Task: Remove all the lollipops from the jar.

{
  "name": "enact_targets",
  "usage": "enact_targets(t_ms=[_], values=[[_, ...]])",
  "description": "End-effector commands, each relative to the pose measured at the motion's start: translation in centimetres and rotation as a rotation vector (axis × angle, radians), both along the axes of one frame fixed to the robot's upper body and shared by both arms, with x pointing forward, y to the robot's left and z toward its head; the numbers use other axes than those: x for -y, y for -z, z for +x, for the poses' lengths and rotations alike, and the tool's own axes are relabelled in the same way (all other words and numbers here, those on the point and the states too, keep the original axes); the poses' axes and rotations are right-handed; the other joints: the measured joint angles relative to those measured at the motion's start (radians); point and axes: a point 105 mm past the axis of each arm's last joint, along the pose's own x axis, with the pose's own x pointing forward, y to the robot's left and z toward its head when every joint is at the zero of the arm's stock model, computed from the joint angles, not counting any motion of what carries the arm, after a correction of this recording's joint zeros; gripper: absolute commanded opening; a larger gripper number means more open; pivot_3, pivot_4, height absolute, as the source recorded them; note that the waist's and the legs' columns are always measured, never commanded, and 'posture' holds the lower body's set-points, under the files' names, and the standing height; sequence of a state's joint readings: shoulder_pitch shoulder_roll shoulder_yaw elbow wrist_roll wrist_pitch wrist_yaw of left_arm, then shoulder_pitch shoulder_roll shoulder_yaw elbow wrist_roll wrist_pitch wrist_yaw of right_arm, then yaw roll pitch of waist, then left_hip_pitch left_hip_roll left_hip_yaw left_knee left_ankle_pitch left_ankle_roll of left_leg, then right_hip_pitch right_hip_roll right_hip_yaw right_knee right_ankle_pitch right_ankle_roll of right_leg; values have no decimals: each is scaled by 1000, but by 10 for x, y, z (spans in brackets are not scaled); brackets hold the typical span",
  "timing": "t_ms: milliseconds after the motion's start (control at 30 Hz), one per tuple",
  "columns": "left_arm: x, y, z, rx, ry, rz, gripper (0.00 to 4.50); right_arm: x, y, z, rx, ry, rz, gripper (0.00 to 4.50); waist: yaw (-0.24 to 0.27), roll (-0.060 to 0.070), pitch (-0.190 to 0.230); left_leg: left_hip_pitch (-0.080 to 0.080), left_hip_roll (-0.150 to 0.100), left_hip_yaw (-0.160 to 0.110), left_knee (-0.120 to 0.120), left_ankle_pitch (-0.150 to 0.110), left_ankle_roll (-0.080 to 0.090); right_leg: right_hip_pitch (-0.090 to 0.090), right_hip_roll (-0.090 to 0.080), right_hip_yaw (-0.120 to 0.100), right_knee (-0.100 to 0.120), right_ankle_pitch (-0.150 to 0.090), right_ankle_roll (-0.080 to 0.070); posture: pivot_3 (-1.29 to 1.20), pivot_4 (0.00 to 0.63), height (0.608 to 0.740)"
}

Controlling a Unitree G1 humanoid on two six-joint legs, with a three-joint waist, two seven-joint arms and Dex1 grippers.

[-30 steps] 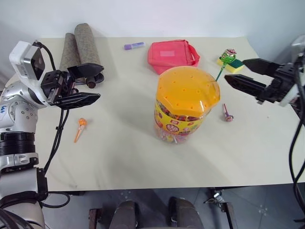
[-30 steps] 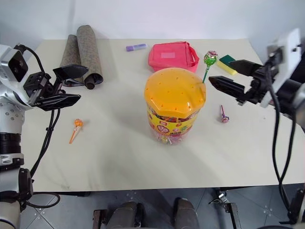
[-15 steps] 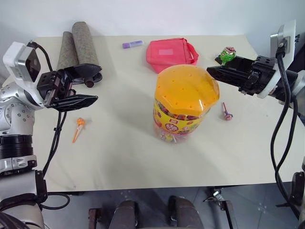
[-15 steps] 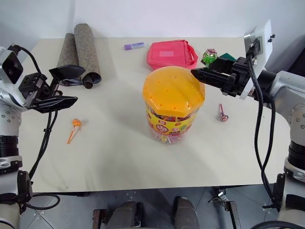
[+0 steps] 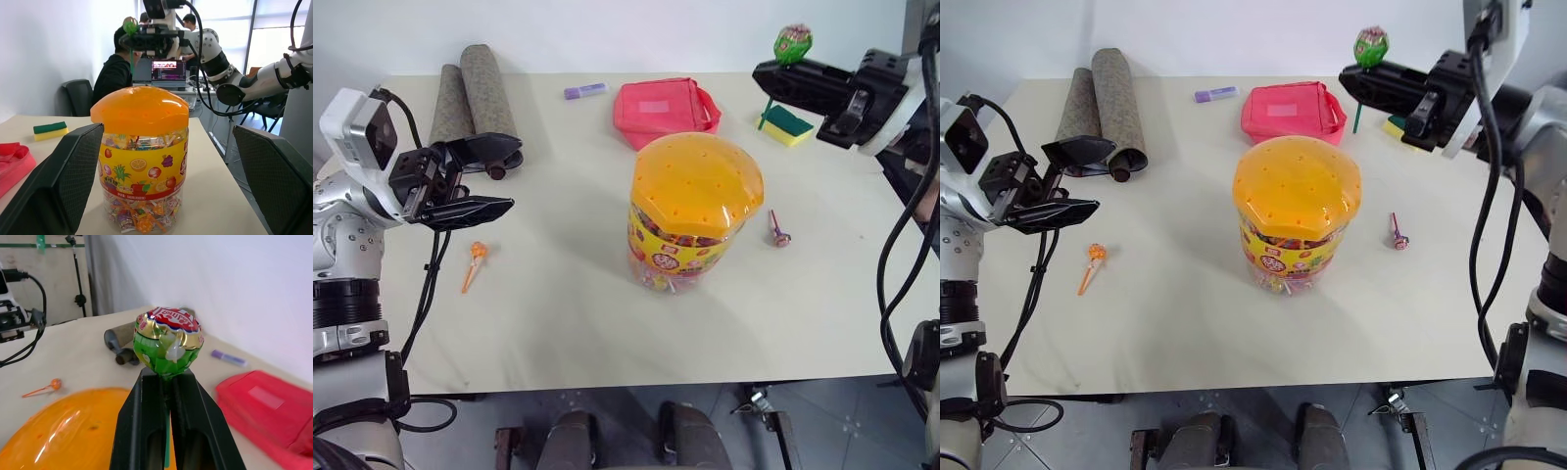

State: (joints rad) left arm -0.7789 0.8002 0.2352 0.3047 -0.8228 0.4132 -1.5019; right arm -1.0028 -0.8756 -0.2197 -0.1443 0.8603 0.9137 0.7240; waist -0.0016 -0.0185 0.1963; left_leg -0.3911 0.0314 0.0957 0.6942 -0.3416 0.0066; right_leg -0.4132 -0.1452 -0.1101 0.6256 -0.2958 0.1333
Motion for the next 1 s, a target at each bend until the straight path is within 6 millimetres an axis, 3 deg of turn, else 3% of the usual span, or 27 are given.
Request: enact_targets(t_ms=[33,200,300,433,633,900,1000], values=[[0,-5,-15,62,83,17,4500,21,-19,-5,69,127,6,61,0,0,0,0,0,0,0,0,0,0,0,0,0,0,0,0,150,740],[-3,-2,-18,48,77,21,4500,90,23,-7,-107,392,-58,61,15,0,0,0,-1,0,0,-1,1,0,-1,-1,-1,0,0,0,150,740],[-6,-1,-19,40,68,27,4500,151,74,-5,-289,611,-86,61,20,-1,0,0,-1,1,1,-1,2,0,-1,-1,0,0,0,0,150,740],[-5,0,-19,36,68,27,4500,190,118,-5,-422,746,-98,61,21,1,0,0,-1,2,3,-1,2,1,-1,1,0,1,2,0,150,740],[-4,2,-17,27,63,33,4500,216,180,6,-599,859,-83,61,0,1,0,1,0,2,3,-1,2,1,-1,1,1,1,2,0,150,740],[-7,5,-19,17,37,53,4500,219,222,19,-693,857,-45,61,-2,3,1,1,0,2,3,-1,2,1,-1,1,0,1,2,0,150,740],[-10,11,-19,1,4,94,4500,224,233,18,-716,880,-58,793,-1,3,1,1,0,2,3,-1,2,1,-1,1,0,1,2,0,150,740]])
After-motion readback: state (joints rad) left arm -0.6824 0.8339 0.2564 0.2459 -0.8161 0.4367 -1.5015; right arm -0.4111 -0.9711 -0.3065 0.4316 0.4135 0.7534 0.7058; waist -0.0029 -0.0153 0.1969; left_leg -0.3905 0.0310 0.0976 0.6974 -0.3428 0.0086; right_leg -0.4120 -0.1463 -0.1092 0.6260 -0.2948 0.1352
